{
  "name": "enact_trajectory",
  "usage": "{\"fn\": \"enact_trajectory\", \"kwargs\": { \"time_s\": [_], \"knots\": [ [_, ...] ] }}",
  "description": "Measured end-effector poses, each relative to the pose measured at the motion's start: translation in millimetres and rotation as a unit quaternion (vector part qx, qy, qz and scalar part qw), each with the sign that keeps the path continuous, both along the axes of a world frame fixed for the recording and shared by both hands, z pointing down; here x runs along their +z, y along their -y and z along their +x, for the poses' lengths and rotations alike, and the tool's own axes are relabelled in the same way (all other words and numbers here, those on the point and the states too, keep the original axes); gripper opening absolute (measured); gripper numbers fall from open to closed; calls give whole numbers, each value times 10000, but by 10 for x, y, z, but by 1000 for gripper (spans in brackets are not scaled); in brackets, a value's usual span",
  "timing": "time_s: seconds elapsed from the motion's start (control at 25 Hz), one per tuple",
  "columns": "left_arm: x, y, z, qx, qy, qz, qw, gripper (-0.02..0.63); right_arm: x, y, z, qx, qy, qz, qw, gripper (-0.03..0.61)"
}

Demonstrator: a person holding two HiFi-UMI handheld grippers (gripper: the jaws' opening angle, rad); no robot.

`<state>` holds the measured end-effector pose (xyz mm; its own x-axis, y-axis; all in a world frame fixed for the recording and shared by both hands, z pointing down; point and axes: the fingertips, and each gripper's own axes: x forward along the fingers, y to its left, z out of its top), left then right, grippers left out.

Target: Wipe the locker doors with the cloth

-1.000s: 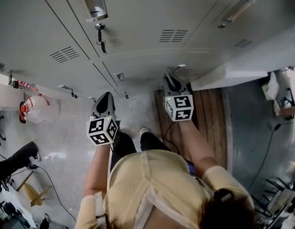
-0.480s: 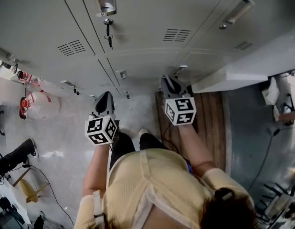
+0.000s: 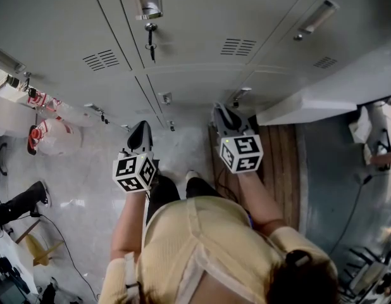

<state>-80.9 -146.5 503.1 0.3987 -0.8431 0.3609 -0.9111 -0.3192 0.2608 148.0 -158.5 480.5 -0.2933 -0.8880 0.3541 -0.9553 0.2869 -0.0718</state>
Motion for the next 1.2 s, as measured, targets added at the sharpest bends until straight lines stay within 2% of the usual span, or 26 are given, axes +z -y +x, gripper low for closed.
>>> {"fn": "enact_trajectory", "kwargs": {
  "time_s": [0.64, 1.2],
  "knots": [
    [16, -76, -52, -35, 10, -38, 10000, 2, 186, -169, -61, 39, 48, -276, 9996, 20],
    [20, -125, -133, -104, -1, -71, 9999, 2, 164, -144, -119, 29, 155, -247, 9996, 20]
  ]
}}
